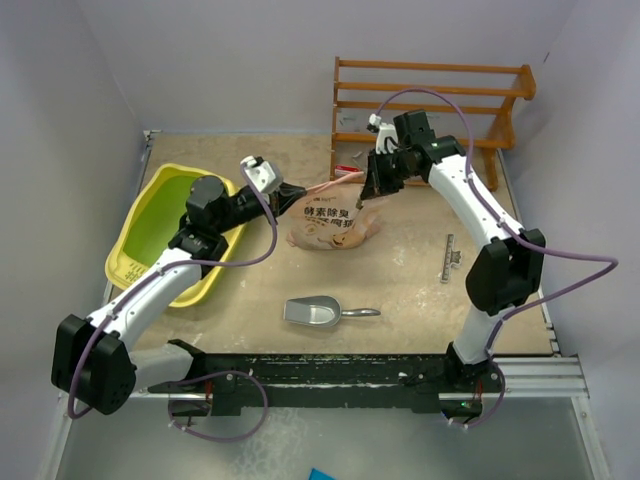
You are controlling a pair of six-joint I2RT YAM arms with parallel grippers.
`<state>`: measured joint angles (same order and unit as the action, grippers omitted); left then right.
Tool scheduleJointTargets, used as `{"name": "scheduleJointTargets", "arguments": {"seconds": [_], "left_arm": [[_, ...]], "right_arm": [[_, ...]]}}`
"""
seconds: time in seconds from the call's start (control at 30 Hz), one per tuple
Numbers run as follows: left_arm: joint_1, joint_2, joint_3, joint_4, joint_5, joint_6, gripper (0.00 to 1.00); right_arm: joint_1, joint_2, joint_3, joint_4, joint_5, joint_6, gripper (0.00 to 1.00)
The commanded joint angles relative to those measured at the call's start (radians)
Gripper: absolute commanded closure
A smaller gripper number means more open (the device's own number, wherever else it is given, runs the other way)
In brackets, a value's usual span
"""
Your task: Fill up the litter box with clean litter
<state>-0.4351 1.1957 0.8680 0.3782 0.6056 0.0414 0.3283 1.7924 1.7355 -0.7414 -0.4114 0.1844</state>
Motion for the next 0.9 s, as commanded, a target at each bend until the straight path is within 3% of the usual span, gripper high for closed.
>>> {"name": "scheduleJointTargets", "arguments": {"seconds": [0.0, 0.27, 0.43, 0.63, 0.87], "left_arm": [[-0.010, 0.000, 0.077, 0.071, 0.029, 0.006, 1.00], [-0.011, 0.044, 0.109, 0.077, 0.056, 0.010, 1.00], [-0.012, 0.042, 0.111, 0.092, 0.070, -0.010, 1.00], [-0.014, 0.024, 0.106, 0.075, 0.072, -0.016, 1.00], [-0.016, -0.011, 0.105, 0.023, 0.050, 0.020, 1.00]], "right_arm": [[0.007, -0.009, 0.032, -0.165, 0.008, -0.040, 0.99], [0.008, -0.170, -0.108, -0.256, 0.165, -0.059, 0.99], [0.008, -0.170, -0.138, -0.275, 0.207, -0.090, 0.97], [0.008, -0.111, -0.093, -0.122, 0.154, -0.029, 0.99], [0.008, -0.159, 0.037, -0.145, 0.129, 0.022, 1.00]]}}
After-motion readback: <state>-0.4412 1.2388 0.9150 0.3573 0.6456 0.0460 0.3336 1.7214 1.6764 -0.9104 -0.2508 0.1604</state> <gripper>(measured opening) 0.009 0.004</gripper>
